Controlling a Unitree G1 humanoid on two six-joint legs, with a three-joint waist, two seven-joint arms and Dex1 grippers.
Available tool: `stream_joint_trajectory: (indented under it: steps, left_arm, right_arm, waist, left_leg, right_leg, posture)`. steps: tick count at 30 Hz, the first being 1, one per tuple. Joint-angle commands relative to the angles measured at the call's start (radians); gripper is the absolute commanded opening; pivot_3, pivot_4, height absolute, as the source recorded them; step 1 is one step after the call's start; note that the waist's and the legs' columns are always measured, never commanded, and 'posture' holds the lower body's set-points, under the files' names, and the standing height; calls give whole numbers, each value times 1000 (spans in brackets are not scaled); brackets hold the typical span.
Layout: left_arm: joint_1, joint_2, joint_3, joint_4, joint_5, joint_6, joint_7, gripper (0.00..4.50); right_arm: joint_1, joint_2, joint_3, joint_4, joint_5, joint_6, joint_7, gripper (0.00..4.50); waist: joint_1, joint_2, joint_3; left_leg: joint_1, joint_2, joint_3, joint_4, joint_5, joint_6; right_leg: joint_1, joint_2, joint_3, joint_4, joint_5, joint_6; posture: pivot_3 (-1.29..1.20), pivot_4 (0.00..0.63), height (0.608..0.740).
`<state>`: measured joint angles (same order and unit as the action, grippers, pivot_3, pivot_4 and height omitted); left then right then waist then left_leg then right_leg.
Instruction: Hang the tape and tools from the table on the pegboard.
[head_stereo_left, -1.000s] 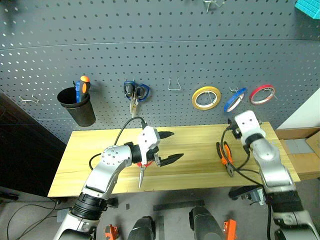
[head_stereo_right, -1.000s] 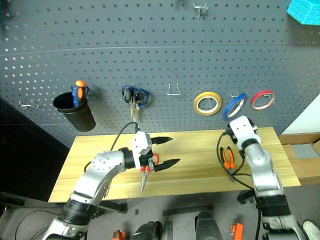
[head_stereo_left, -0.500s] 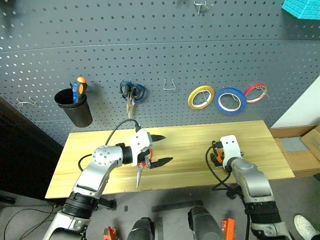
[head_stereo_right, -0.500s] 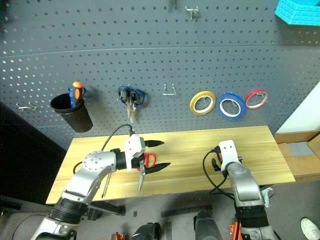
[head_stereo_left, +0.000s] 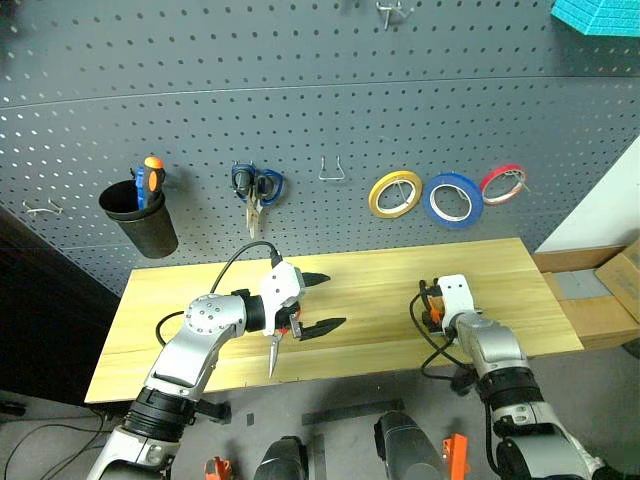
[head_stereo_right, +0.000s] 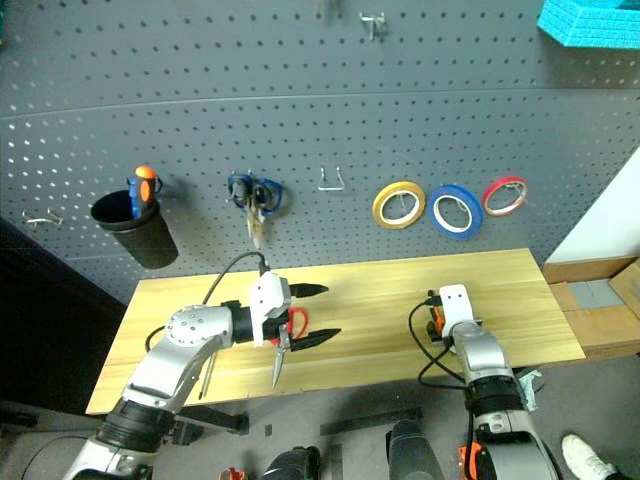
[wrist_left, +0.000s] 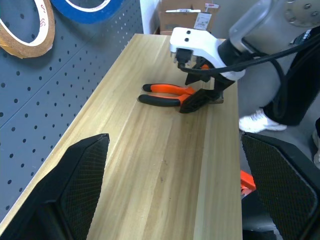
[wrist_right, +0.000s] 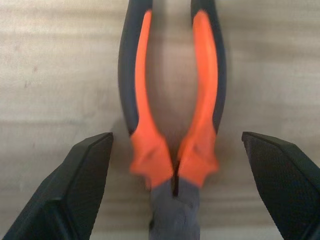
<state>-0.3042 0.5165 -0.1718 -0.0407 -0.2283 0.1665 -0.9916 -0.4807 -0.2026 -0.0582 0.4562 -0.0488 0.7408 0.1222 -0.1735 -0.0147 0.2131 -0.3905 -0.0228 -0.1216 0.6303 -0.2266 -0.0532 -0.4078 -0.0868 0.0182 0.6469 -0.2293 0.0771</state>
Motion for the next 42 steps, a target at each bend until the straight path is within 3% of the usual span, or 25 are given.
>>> stream_joint_trajectory:
  steps: [1,5,11,14,21,26,32,37,42]
  left_arm:
    - [-1,-1,0,-32,2,-7,7,4500]
    - [-1,-1,1,-30,3,-7,7,4500]
    - [28,-6,28,-45,-18,11,29,4500]
    - [72,-20,88,-77,-61,41,83,4500]
    - [286,-31,309,-239,-268,202,192,4500]
    - [318,-80,429,-257,-296,180,324,4500]
    - [309,-81,440,-292,-285,176,365,4500]
    - [264,-76,397,-334,-262,184,392,4500]
    - [214,-92,359,-367,-252,197,432,4500]
  right_arm:
    - [-40,-23,-17,95,20,-31,23,4437]
    - [-74,-39,-18,168,37,-25,44,4265]
    - [-51,-19,26,118,31,-54,56,2653]
    - [5,8,67,-49,18,-101,45,2657]
    - [216,96,209,-719,54,-5,76,2657]
    - [125,115,310,-944,17,-93,82,2657]
    - [-185,216,303,-769,29,-244,61,2657]
    - [-426,277,255,-448,19,-534,15,2657]
    - [-573,287,224,-121,-18,-839,-43,2657]
  waist:
    - [0,0,0]
    - [-4,-1,-1]
    - [-6,-1,-5]
    - [-7,0,-5]
    - [-19,1,-4]
    - [10,1,-4]
    - [29,0,-4]
    - [46,0,-4]
    - [69,0,-3]
  left_leg:
    - [0,0,0,0,0,0]
    - [1,0,0,0,0,0]
    - [1,0,0,0,0,0]
    - [1,0,0,0,0,0]
    - [-3,2,0,-1,0,0]
    - [-3,1,-2,1,0,0]
    - [-2,2,-2,0,2,0]
    - [-4,2,-3,-2,2,0]
    - [-5,2,-2,-3,2,-1]
  right_leg:
    - [0,0,0,0,0,0]
    - [1,0,0,0,0,0]
    - [1,0,0,0,0,0]
    - [1,0,0,0,0,0]
    - [-6,1,2,2,0,0]
    - [-5,1,0,1,1,-1]
    - [-4,2,-1,1,3,-3]
    - [-6,3,-2,0,5,-7]
    - [-7,3,-1,-2,5,-8]
  posture:
    - [-218,154,740]
    - [-212,153,740]
    - [-207,151,740]
    - [-206,157,740]
    - [-182,171,740]
    - [-164,176,740]
    - [-120,187,740]
    - [-81,190,740]
    - [-28,191,740]
